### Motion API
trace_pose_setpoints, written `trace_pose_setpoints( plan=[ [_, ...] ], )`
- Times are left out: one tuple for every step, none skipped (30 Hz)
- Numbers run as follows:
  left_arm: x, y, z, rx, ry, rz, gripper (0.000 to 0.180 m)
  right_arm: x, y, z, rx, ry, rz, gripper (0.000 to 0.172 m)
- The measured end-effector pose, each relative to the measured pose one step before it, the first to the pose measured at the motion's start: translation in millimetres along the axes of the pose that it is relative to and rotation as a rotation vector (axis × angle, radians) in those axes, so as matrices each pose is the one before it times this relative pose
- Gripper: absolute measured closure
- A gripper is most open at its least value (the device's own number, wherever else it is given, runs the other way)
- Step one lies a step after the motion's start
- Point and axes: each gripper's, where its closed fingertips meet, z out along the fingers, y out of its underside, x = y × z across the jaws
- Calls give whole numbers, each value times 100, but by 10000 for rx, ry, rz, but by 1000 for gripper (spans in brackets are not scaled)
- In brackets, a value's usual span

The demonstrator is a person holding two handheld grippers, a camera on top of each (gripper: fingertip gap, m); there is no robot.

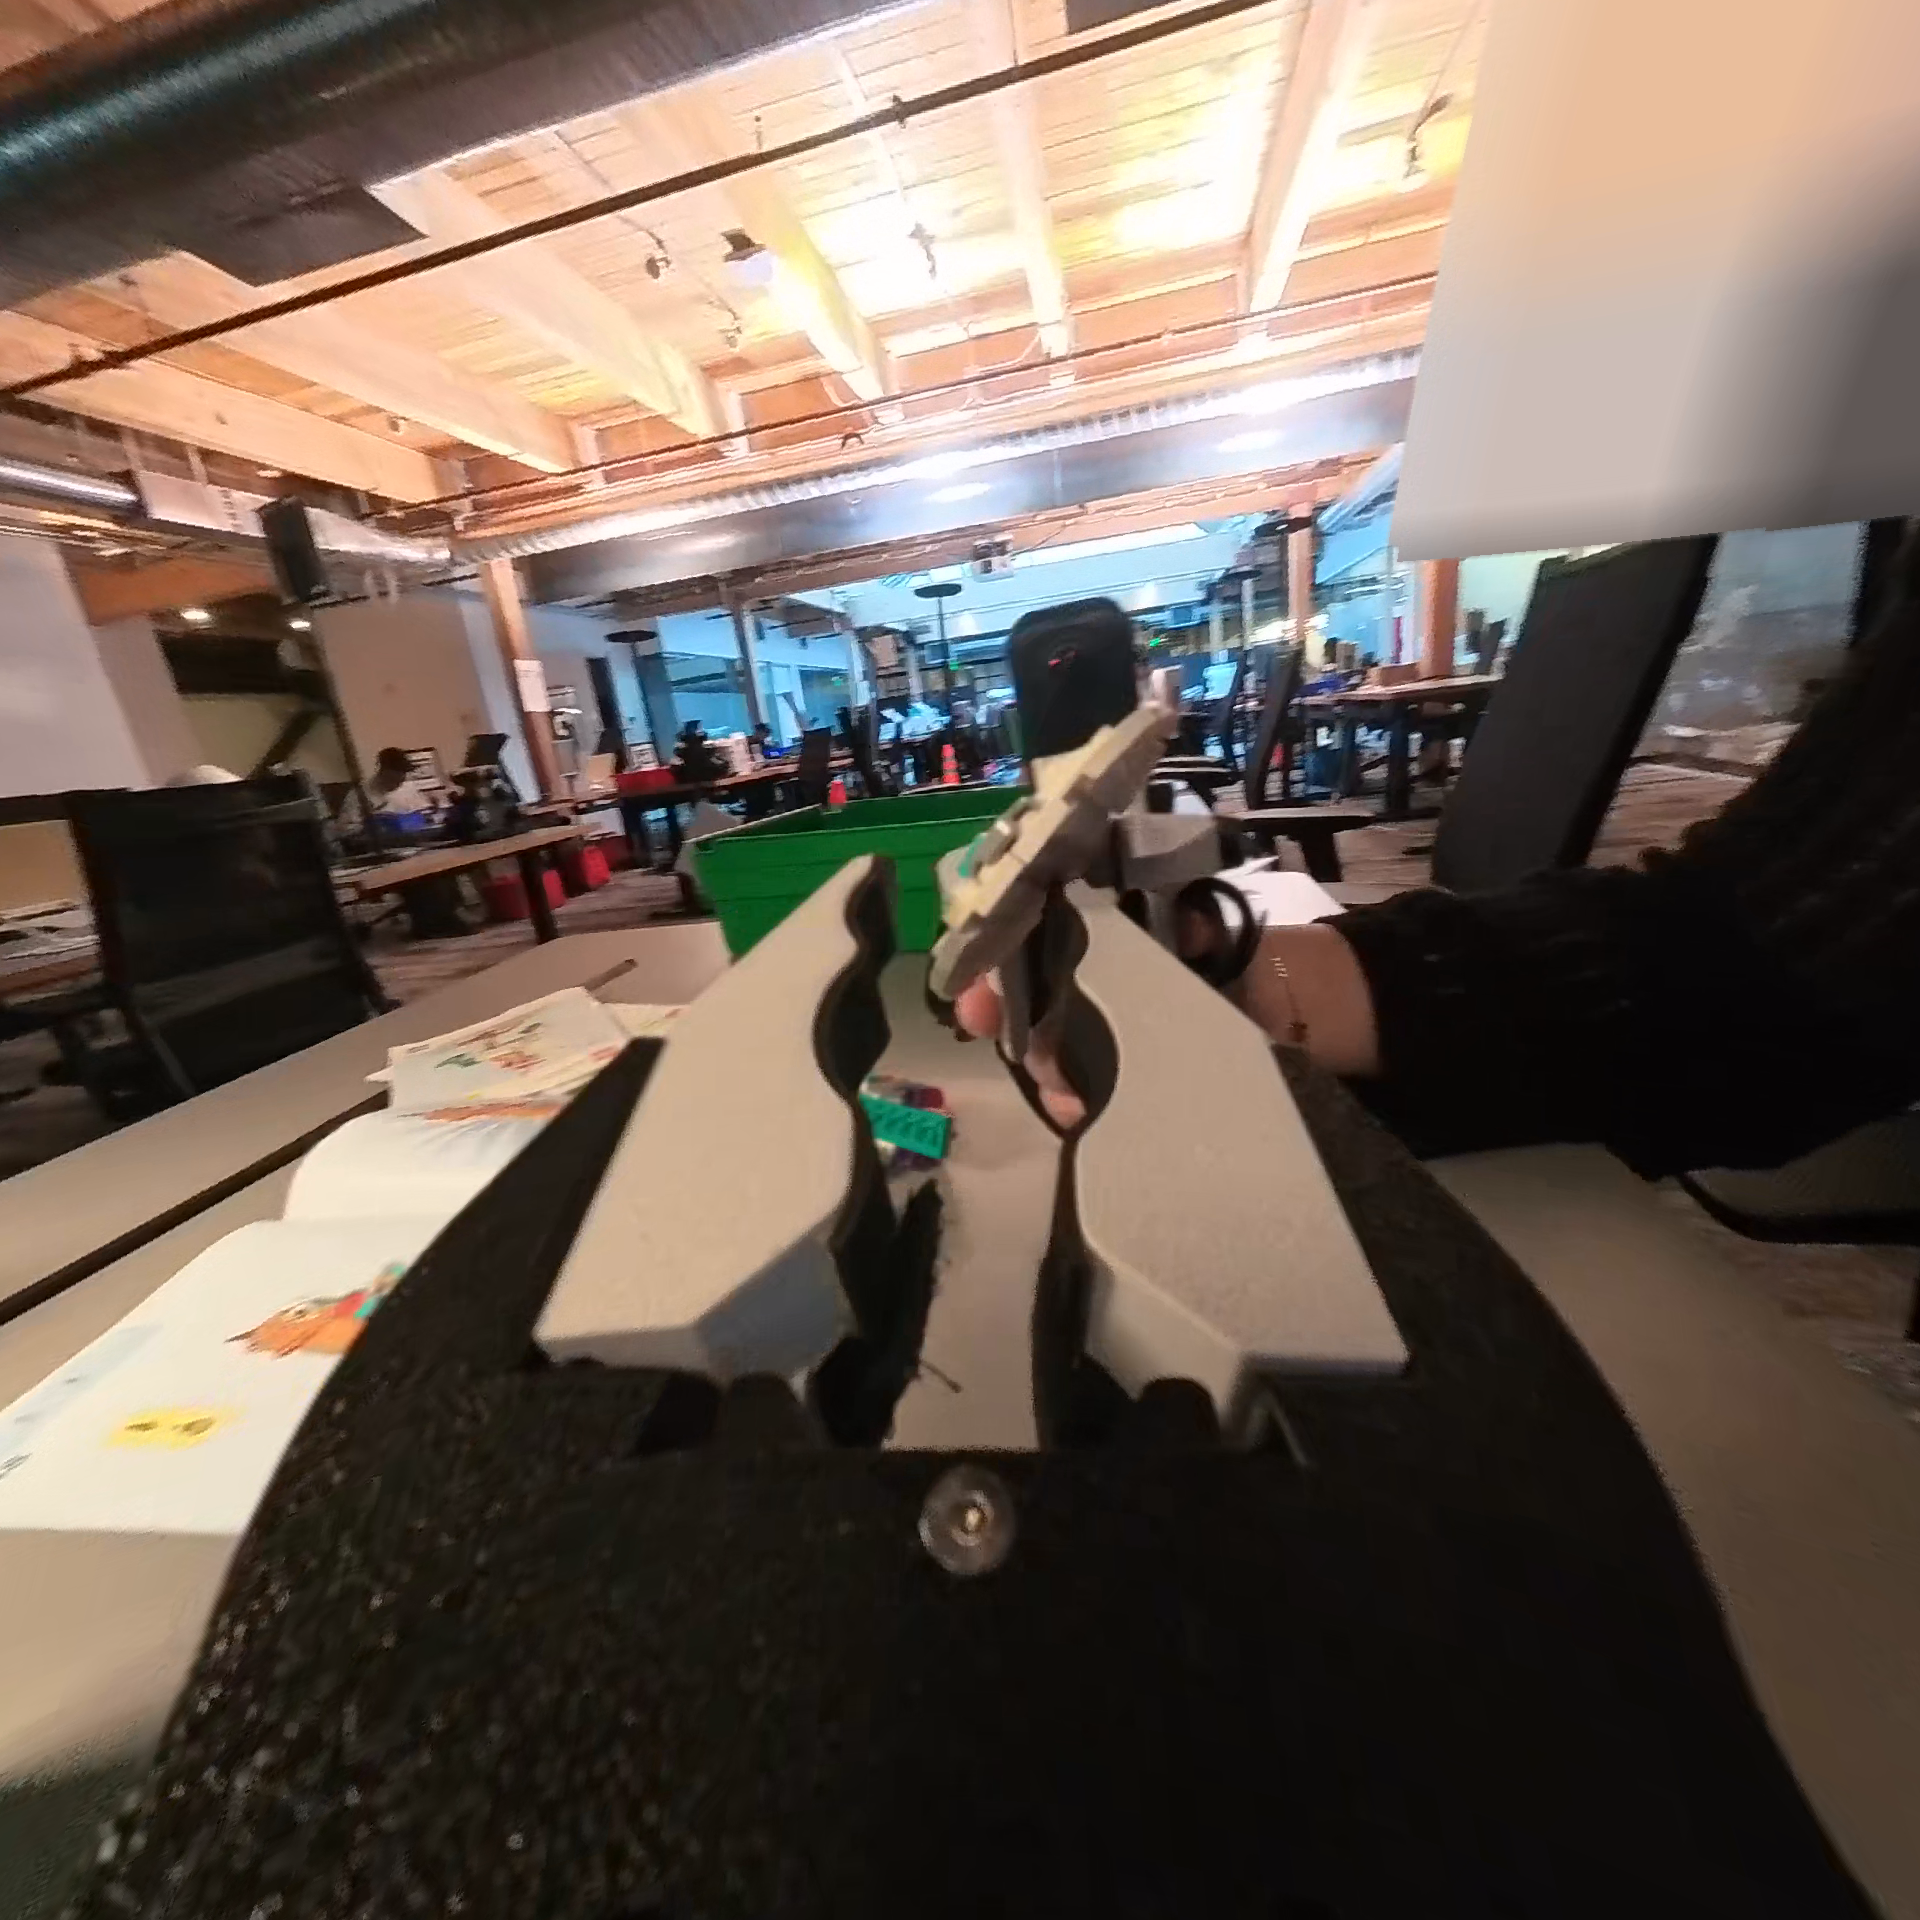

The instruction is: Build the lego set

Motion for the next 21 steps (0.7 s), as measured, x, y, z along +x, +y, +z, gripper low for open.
trace_pose_setpoints(
  plan=[
    [444, -48, 42, 59, 289, -86, 162, -149, -12, -15, 36, -169, 207, 148],
    [481, -1, 50, 10, 298, -75, 167, -176, -18, -13, 39, -183, 173, 147],
    [425, 47, 38, -32, 286, -83, 170, -161, -47, -44, 59, -168, 170, 148],
    [322, 90, -47, -100, 301, -170, 174, 67, -133, -79, 110, -1, 124, 149],
    [-203, 163, -77, -176, 11, -282, 176, 677, -293, -144, 233, 420, -41, 160],
    [-620, 49, -134, -93, -293, 22, 176, 1019, -171, -132, 144, 696, -189, 152],
    [-876, 119, -183, -134, -527, 215, 176, 923, -62, -107, 22, 638, -265, 146],
    [-1248, 469, -173, -398, -800, 316, 176, 760, 28, -97, -89, 549, -359, 139],
    [-1291, 790, -124, -622, -849, 508, 176, 506, 204, -57, -253, 417, -467, 132],
    [-1038, 881, -57, -663, -738, 660, 176, 332, 245, 11, -307, 378, -608, 128],
    [-831, 833, 12, -628, -668, 757, 176, 228, 264, 47, -317, 420, -867, 127],
    [-460, 765, 88, -582, -497, 867, 176, 184, 389, 100, -399, 492, -1192, 127],
    [108, 682, 157, -534, -179, 954, 176, 161, 559, 134, -517, 549, -1440, 127],
    [368, 508, 185, -434, -58, 927, 176, -131, 691, 184, -585, 375, -1516, 127],
    [385, 395, 208, -354, -85, 802, 176, -510, 719, 249, -580, 127, -1382, 127],
    [441, 350, 214, -334, -48, 731, 176, -396, 644, 294, -493, 164, -1054, 127],
    [513, 306, 222, -293, 5, 696, 176, -428, 642, 316, -444, 90, -798, 127],
    [520, 273, 209, -259, 32, 627, 176, -487, 712, 286, -466, -21, -701, 128],
    [492, 255, 182, -246, 48, 596, 176, -241, 696, 235, -448, 83, -659, 131],
    [213, 248, 151, -236, -113, 610, 175, -42, 553, 153, -344, 170, -595, 136],
    [94, 131, 95, -139, -131, 569, 175, -103, 333, 89, -199, 76, -423, 145]
  ],
)
